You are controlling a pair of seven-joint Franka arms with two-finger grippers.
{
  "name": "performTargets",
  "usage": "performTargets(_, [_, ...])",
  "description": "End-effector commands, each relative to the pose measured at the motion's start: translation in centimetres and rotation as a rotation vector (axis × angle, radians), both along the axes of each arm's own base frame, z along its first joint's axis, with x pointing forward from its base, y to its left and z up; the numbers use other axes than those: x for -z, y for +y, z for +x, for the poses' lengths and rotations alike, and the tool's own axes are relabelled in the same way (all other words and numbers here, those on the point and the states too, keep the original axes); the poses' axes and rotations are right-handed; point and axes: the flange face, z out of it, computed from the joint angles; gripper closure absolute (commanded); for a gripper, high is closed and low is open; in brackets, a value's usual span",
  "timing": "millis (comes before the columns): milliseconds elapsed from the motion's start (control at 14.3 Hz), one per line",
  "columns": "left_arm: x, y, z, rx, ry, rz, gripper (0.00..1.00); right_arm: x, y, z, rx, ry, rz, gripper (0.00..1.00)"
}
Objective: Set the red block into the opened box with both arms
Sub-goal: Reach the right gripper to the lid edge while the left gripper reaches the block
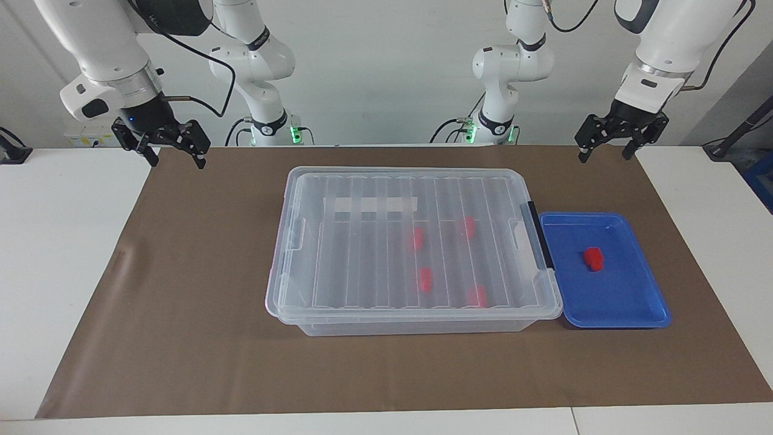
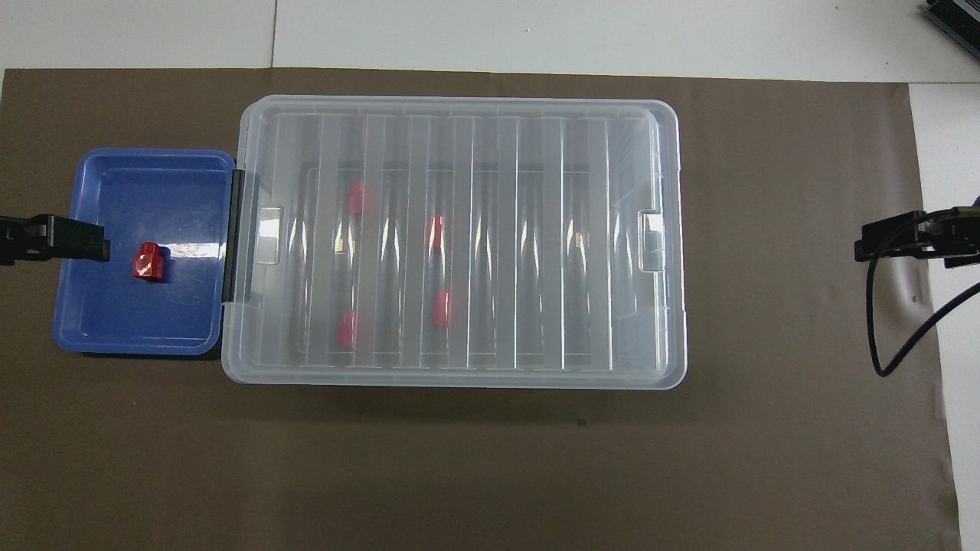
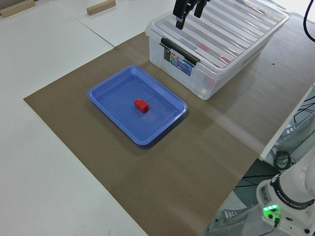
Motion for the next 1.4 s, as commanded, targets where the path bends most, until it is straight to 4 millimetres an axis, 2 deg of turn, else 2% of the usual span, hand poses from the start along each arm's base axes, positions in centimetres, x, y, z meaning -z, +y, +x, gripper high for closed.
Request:
performTargets(0, [-0.4, 0.0, -0.3, 0.002, -0.012, -0.007, 0.00, 0.0, 0.1, -0.5, -0.015, -0.009, 0.018, 0.00])
performTargets(280, [-0.4, 0.2, -0.3, -0.002, -0.010, -0.006, 0.00, 0.6, 0.4, -0.3, -0.018, -0.013, 0.021, 0.00])
performTargets(490, [-0.4, 0.2, -0.3, -0.002, -0.010, -0.006, 0.00, 2.2, 3.0, 0.5, -0.033, -0.048, 0.024, 0.00])
performTargets(630, [-0.4, 0.2, -0.3, -0.004, -0.010, -0.006, 0.00, 5.0, 7.3, 1.4, -0.037, -0.094, 0.033, 0.00])
performTargets(770, [-0.4, 0.4, -0.3, -0.005, -0.010, -0.007, 0.00, 8.5, 10.6, 2.2, -0.050, -0.124, 0.050, 0.00])
performTargets(1051, [-0.4, 0.6, -0.2, -0.007, -0.016, -0.006, 0.00, 14.2, 13.7, 3.5, -0.071, -0.137, 0.080, 0.00])
performTargets(1191, [-0.3, 1.0, 0.2, 0.009, -0.045, -0.005, 0.00, 15.9, 14.1, 4.1, -0.087, -0.124, 0.076, 0.00])
performTargets(1331, [0.1, 2.4, 0.3, -0.006, -0.045, -0.004, 0.00, 16.7, 14.2, 4.3, -0.106, -0.122, 0.073, 0.00])
